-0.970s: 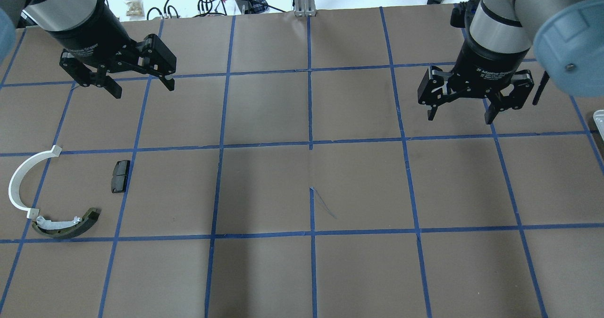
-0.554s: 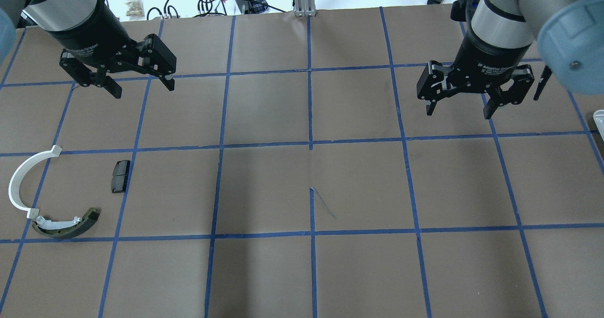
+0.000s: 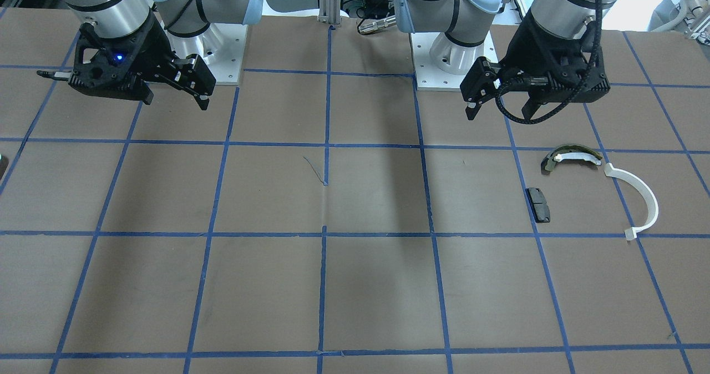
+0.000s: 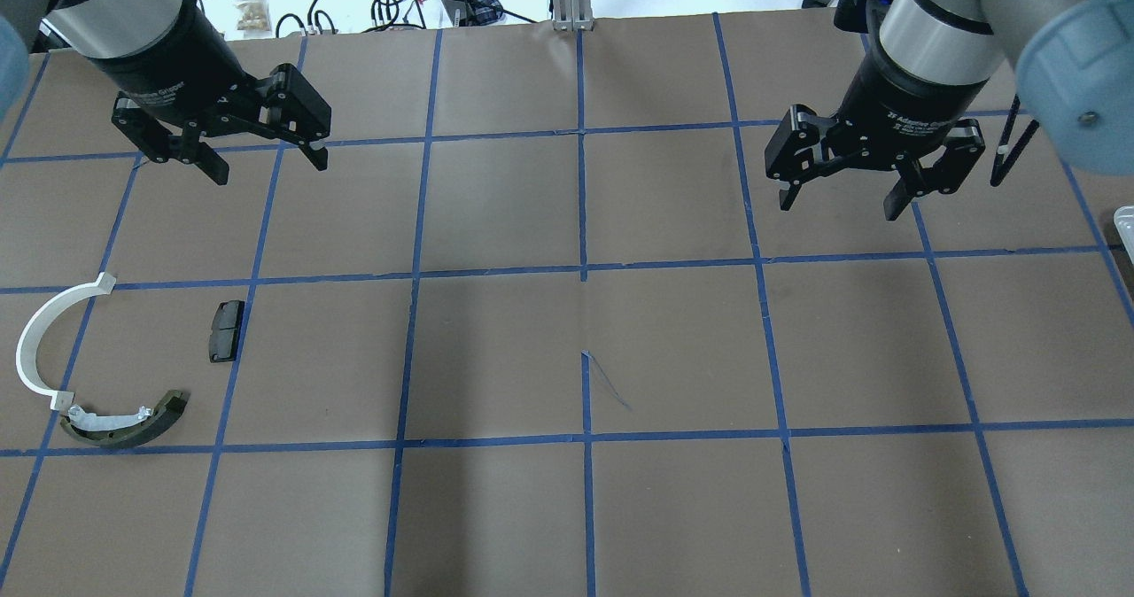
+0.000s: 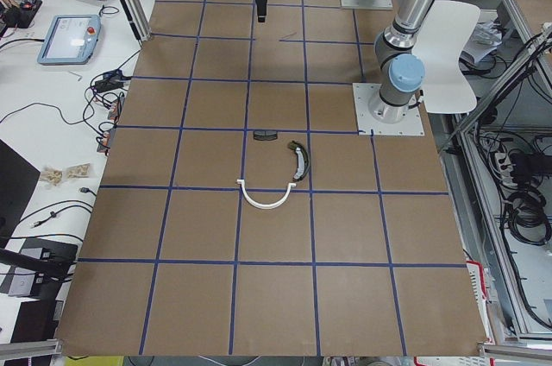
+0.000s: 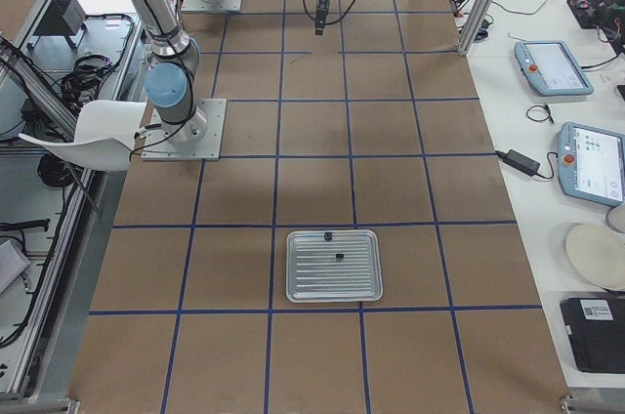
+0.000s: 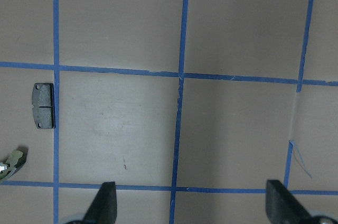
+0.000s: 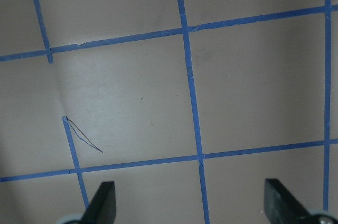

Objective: Place bearing gear from tray to pile

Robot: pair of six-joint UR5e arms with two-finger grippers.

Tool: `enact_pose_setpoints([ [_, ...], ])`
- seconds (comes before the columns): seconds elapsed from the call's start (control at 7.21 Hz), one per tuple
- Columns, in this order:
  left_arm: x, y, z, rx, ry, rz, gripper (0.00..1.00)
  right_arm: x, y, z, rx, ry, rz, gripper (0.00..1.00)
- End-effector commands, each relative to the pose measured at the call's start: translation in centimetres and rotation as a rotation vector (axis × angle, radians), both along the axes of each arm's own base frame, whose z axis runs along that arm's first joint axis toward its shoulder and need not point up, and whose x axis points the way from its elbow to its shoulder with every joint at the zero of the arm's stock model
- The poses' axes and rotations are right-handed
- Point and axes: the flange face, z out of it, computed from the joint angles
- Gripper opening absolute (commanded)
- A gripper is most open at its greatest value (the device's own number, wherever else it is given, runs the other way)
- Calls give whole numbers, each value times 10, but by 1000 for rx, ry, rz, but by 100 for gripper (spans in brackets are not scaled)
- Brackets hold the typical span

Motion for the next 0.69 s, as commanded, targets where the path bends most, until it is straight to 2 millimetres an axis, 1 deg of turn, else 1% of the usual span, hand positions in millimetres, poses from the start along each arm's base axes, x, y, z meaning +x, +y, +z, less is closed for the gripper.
enact_pose_setpoints([
  [0.0, 0, 0, 0, 0, 0, 0, 100, -3, 0, -3, 3, -7, 45, 100],
  [0.14, 0, 0, 0, 0, 0, 0, 100, -8, -2, -6, 9, 23, 43, 100],
  [0.28, 0, 0, 0, 0, 0, 0, 100, -32, -7, -9, 15, 79, 31, 100],
  [0.42, 0, 0, 0, 0, 0, 0, 100, -75, -15, -9, 9, 86, 57, 100],
  [0.55, 0, 0, 0, 0, 0, 0, 100, -125, -20, -12, 16, 73, 76, 100],
])
